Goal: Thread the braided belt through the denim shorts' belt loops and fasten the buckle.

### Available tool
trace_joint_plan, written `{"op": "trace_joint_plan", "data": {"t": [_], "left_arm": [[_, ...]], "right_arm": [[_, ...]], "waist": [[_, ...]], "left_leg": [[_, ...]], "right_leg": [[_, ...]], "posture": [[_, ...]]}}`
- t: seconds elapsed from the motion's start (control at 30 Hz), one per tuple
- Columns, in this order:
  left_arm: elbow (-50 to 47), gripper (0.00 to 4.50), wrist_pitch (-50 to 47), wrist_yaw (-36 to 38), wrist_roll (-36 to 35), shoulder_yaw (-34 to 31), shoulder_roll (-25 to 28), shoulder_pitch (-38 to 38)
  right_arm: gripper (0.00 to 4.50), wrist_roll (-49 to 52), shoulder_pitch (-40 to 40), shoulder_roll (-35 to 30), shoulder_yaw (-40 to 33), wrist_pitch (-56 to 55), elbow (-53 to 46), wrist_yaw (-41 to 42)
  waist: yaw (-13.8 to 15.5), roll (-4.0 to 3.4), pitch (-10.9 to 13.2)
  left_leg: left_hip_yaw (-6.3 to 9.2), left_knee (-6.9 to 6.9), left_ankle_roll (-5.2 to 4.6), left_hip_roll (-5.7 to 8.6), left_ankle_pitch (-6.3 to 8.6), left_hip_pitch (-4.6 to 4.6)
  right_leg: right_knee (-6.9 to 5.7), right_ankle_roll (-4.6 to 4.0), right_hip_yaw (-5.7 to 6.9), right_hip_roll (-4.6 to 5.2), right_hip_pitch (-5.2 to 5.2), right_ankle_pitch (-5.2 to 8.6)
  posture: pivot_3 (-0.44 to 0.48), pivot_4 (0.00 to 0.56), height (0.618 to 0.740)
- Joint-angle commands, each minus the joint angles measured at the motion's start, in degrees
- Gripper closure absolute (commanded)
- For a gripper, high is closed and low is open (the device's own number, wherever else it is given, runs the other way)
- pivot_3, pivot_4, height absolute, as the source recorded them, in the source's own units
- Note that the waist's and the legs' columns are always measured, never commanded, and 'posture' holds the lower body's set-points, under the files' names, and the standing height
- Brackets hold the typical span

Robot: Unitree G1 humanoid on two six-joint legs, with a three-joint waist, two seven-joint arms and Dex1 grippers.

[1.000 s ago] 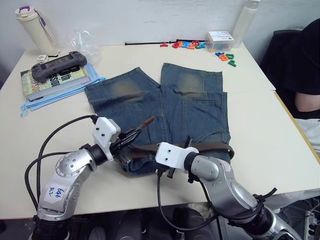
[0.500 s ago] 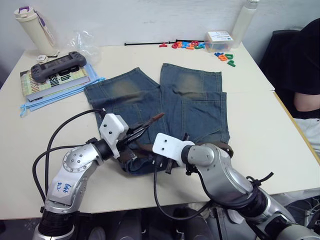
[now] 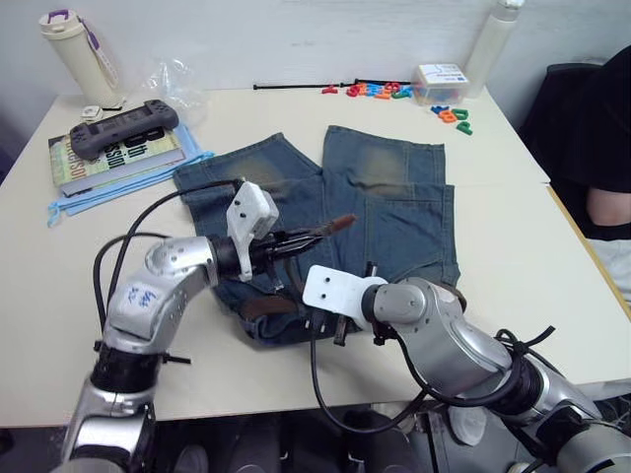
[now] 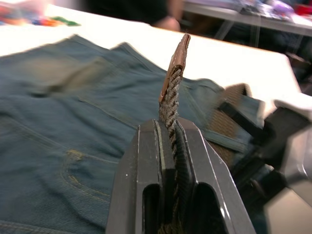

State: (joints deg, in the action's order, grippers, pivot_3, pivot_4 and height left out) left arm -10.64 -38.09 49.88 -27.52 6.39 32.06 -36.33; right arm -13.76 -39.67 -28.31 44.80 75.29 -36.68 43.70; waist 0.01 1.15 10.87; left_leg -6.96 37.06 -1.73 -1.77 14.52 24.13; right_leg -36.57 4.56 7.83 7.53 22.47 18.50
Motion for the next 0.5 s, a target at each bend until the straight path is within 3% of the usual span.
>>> {"op": "trace_joint_plan", "data": {"t": [0.03,0.3,0.43,0.5], "left_arm": [[7.09,4.5,6.36,9.74,2.95,4.47,0.82,-6.34],[29.8,4.5,21.23,24.9,8.48,10.57,-7.91,-22.23],[42.63,4.5,27.2,25.7,11.37,9.54,-13.27,-29.59],[48.05,4.5,28.77,22.23,12.74,8.18,-15.91,-33.44]], "right_arm": [[4.46,4.94,3.03,-1.45,5.96,3.15,3.33,1.06],[4.46,6.64,1.99,-1.79,6.41,3.22,3.68,-0.57],[4.46,7.15,1.31,-2.24,6.76,2.71,3.89,-1.13],[4.46,7.41,1.21,-2.61,6.78,2.49,3.84,-1.38]], "waist": [[-0.05,0.03,-0.04],[-0.07,0.08,-0.09],[-0.1,0.09,-0.09],[-0.13,0.08,-0.09]], "left_leg": [[-0.01,-0.01,0.0,0.0,0.0,0.0],[-0.08,0.0,-0.02,0.01,0.0,0.03],[-0.09,0.05,-0.08,0.01,0.0,0.05],[-0.09,0.05,-0.1,0.0,0.0,0.06]], "right_leg": [[0.04,0.01,-0.02,0.0,0.0,0.0],[0.04,0.01,-0.01,-0.02,0.01,0.0],[0.01,0.02,0.0,-0.03,0.03,-0.01],[0.01,0.02,0.01,-0.03,0.05,-0.01]], "posture": [[0.0,0.15,0.716],[0.0,0.15,0.716],[0.0,0.15,0.716],[0.0,0.15,0.716]]}}
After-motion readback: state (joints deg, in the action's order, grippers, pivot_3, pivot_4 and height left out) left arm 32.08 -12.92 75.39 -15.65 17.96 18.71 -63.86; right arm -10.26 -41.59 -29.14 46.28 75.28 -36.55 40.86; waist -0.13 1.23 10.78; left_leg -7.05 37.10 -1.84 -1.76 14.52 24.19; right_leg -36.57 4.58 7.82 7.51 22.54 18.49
